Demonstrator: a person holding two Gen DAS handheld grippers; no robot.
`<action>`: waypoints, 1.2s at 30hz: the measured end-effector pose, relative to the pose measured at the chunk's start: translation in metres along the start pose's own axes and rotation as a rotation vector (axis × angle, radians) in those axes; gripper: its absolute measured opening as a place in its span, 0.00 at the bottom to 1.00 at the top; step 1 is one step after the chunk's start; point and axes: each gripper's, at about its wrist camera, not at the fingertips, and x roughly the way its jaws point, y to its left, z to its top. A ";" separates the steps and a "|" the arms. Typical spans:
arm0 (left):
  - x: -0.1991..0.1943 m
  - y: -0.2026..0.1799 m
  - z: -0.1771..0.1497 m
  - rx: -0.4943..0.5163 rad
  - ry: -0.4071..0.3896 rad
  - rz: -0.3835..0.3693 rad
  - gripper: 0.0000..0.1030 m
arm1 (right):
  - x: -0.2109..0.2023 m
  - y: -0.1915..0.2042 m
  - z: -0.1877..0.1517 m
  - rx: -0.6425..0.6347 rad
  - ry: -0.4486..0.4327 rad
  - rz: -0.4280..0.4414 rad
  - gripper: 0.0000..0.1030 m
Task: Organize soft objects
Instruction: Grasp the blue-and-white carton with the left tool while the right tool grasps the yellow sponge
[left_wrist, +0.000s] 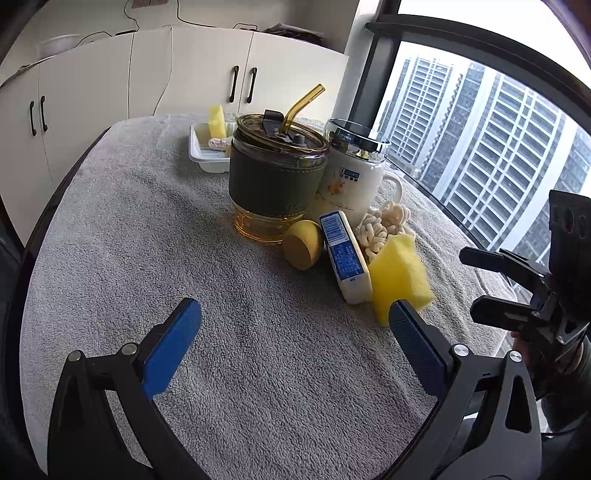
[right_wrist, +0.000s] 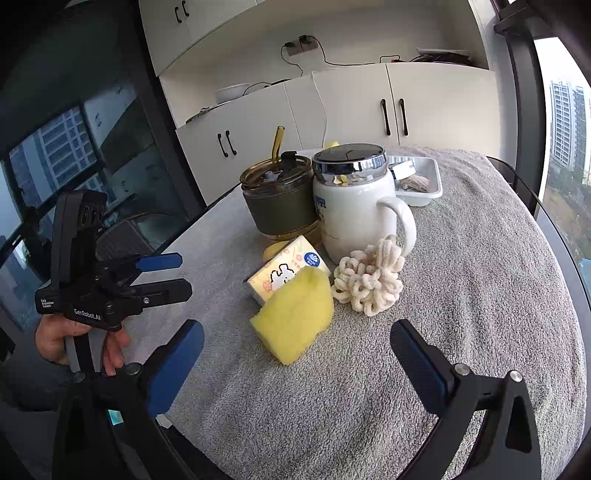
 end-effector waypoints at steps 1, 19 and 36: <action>-0.002 0.000 -0.001 -0.011 -0.011 0.005 1.00 | 0.004 0.004 -0.002 0.001 -0.004 -0.020 1.00; 0.016 -0.012 0.003 -0.025 -0.023 0.026 1.00 | 0.062 0.000 -0.006 0.066 0.091 -0.164 0.70; 0.081 -0.055 0.023 0.044 0.105 0.049 0.80 | 0.050 -0.004 -0.015 0.004 0.105 -0.146 0.31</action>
